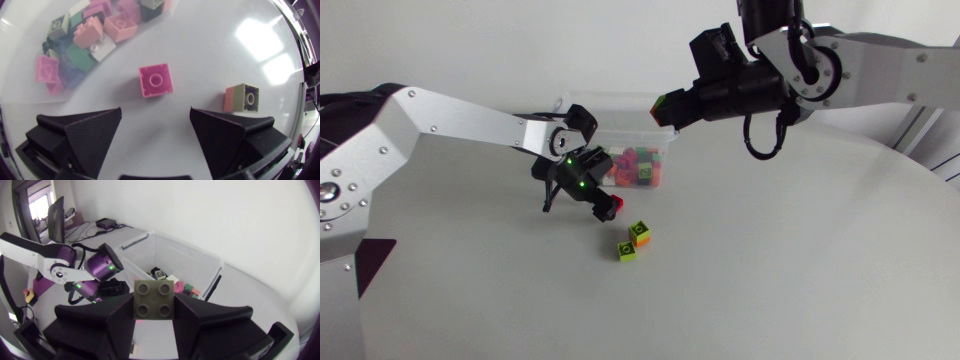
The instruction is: Place the duplo bricks in the container
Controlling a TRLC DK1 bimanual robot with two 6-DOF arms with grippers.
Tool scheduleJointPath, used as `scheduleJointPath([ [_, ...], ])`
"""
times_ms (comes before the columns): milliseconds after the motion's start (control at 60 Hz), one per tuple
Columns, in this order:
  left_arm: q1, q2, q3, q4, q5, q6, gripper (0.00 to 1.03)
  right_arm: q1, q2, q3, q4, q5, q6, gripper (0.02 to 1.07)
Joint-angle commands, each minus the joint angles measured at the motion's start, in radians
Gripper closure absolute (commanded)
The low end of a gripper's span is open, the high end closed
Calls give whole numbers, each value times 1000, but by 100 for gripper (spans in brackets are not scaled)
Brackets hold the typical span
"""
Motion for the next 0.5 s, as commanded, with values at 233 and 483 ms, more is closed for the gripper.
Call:
scheduleJointPath([
  [233,-22,100,101,52,4,-109,13,-18,37,40,56,1,58,77],
  [483,-45,137,110,90,-10,-147,40,-27,83,73,125,2,98,77],
])
